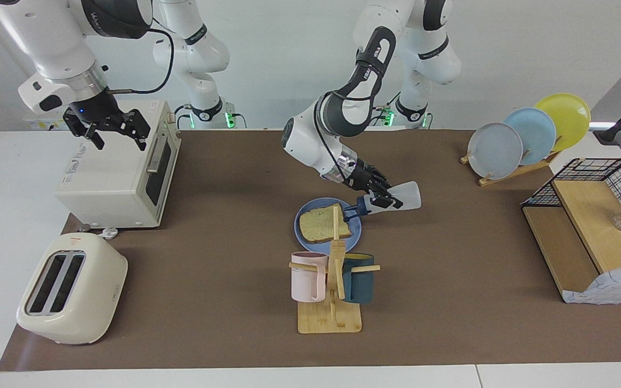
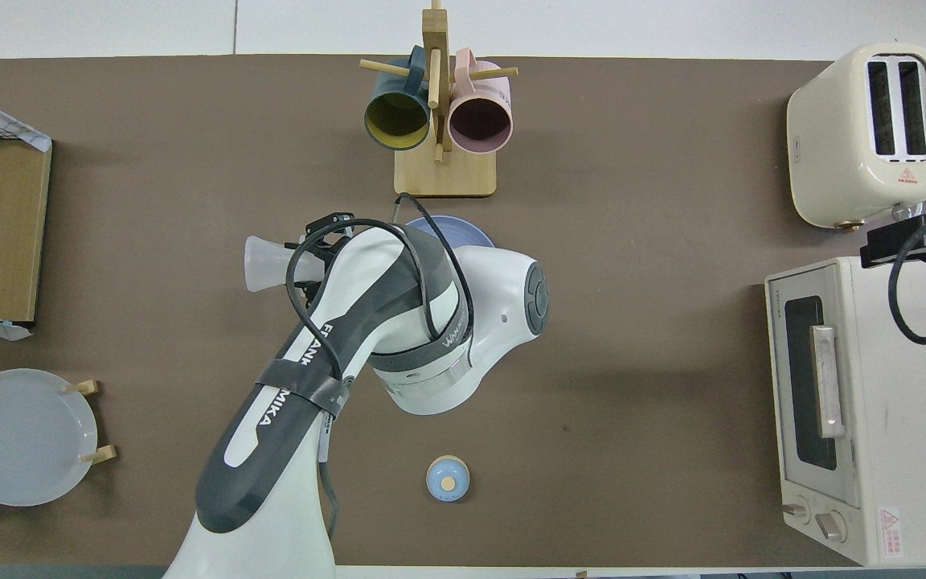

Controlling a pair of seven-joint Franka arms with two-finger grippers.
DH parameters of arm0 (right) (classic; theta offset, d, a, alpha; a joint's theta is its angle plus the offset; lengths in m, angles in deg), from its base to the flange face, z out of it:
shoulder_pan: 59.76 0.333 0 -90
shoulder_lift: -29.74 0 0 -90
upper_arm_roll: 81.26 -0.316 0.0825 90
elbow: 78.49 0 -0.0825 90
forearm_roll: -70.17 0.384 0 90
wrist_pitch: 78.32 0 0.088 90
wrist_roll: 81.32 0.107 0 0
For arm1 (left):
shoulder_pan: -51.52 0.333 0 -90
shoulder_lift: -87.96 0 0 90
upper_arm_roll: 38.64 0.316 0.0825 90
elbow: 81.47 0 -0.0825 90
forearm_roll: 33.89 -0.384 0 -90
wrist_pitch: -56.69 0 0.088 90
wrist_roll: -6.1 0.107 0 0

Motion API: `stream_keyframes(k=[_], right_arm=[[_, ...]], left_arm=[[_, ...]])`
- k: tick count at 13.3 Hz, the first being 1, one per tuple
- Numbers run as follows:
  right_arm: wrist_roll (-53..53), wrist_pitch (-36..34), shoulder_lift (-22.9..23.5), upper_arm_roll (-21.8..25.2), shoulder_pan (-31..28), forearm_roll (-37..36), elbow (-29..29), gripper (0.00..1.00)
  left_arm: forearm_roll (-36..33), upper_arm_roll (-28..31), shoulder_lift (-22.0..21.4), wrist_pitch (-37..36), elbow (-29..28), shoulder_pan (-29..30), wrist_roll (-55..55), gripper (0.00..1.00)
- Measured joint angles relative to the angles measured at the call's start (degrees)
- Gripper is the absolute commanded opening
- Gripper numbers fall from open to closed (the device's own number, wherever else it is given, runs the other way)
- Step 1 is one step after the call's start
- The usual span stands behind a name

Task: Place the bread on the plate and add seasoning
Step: 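Tilt and shake the bottle over the bread with the left gripper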

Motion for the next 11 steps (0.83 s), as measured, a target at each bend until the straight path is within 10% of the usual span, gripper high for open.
stream_keyframes(k=[11], right_arm=[[0.0,0.0,0.0,0.0,0.0,0.0,0.0,1.0]], left_arm=[[-12.0,0.5,15.6,-8.5,9.4,-1.0,-0.7,0.0]])
